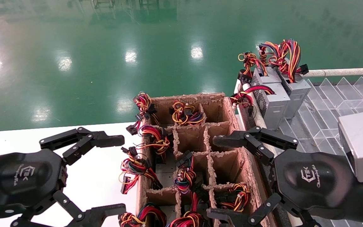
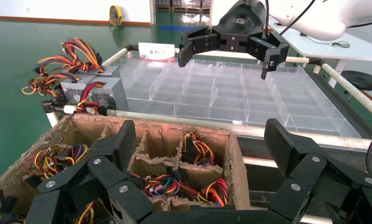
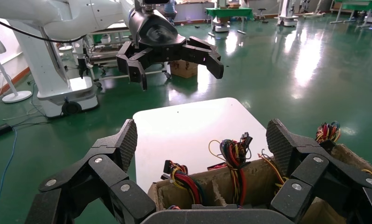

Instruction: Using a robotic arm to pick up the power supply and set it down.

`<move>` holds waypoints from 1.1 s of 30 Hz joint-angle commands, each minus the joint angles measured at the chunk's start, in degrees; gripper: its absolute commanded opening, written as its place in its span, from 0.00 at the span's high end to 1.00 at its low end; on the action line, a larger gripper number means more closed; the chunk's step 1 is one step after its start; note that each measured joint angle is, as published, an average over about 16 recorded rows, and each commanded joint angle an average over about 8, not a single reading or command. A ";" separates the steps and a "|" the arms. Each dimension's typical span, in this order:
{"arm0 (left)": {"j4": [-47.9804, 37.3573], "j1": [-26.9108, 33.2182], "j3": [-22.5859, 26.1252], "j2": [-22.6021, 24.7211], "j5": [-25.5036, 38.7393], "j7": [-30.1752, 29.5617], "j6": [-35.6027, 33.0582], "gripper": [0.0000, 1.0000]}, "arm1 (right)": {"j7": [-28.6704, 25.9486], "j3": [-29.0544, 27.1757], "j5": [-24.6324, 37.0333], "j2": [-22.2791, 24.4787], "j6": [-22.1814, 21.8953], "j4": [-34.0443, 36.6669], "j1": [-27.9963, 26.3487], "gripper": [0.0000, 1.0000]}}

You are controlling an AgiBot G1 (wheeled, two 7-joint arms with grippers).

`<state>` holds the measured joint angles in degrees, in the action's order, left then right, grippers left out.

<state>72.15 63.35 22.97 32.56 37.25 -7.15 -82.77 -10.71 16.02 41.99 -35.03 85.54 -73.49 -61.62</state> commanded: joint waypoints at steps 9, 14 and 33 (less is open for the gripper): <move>0.00 0.00 0.00 0.00 0.00 0.00 0.00 0.00 | 0.00 0.00 0.00 0.00 0.00 0.00 0.00 0.00; 0.00 0.00 0.00 0.00 0.00 0.00 0.00 0.00 | 0.00 0.00 -0.01 0.00 0.00 0.00 0.00 0.00; 0.00 0.00 0.00 0.00 0.00 0.00 0.00 0.00 | 0.00 0.00 -0.01 0.00 0.00 0.00 0.00 0.00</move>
<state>72.15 63.35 22.97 32.56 37.25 -7.15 -82.77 -10.71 16.02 41.98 -35.03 85.54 -73.49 -61.62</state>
